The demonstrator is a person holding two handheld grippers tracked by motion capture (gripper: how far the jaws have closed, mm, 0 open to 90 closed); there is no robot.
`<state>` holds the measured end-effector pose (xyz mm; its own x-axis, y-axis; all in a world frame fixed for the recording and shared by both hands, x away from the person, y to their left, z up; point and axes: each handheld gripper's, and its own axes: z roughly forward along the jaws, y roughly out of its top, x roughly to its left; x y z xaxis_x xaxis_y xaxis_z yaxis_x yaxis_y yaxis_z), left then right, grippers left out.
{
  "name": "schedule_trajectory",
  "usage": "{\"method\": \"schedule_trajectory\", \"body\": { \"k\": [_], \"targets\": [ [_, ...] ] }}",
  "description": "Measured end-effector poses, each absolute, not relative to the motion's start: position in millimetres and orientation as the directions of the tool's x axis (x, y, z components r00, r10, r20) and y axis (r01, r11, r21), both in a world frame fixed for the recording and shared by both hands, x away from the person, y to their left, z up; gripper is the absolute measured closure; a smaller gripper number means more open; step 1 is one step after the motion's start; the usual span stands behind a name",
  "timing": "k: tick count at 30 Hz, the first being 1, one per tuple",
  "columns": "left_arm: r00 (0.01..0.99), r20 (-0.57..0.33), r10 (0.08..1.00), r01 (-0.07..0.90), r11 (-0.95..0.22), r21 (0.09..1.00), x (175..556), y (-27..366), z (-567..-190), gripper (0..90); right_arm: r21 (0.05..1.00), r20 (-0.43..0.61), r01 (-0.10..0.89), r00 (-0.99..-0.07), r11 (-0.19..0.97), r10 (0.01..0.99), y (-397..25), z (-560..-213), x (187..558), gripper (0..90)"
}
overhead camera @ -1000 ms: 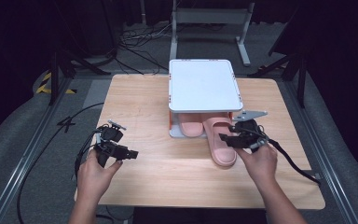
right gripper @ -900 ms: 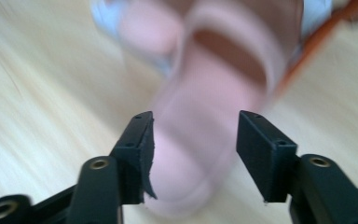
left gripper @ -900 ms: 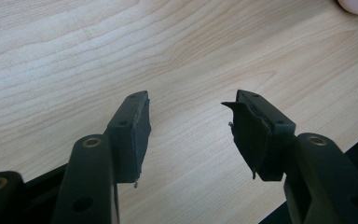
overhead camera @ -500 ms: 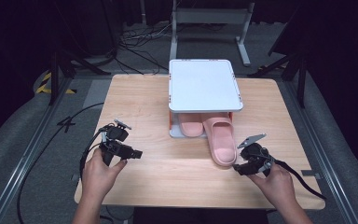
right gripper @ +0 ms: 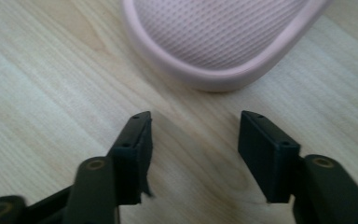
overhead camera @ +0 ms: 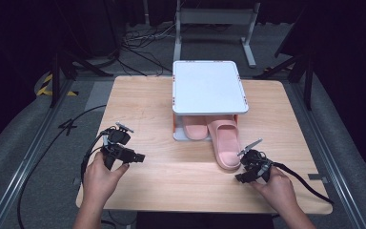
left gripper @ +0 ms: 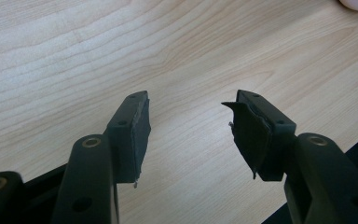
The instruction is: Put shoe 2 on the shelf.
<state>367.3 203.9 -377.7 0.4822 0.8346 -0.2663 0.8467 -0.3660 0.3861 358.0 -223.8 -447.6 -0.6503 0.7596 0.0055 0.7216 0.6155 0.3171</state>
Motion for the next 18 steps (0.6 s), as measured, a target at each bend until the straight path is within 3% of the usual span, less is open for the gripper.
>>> {"method": "schedule_trajectory", "body": {
  "k": [9, 12, 15, 18],
  "targets": [
    [0.467, -0.267, 0.843, 0.853, -0.351, 0.386, 364, 208, -379, 46.2, 0.350, 0.041, 0.743, -0.620, 0.570, 0.783, -215, -448, 367, 51.7],
    [0.470, -0.266, 0.842, 0.853, -0.355, 0.383, 365, 207, -380, 46.3, 0.401, 0.080, 0.737, -0.620, 0.544, 0.780, -211, -447, 368, 52.4],
    [0.476, -0.261, 0.840, 0.850, -0.363, 0.383, 365, 207, -380, 46.3, 0.428, 0.025, 0.708, -0.631, 0.562, 0.775, -201, -439, 371, 51.2],
    [0.476, -0.266, 0.838, 0.849, -0.359, 0.388, 366, 207, -379, 46.3, 0.456, 0.038, 0.709, -0.619, 0.538, 0.784, -194, -436, 383, 50.8]
  ]
}}
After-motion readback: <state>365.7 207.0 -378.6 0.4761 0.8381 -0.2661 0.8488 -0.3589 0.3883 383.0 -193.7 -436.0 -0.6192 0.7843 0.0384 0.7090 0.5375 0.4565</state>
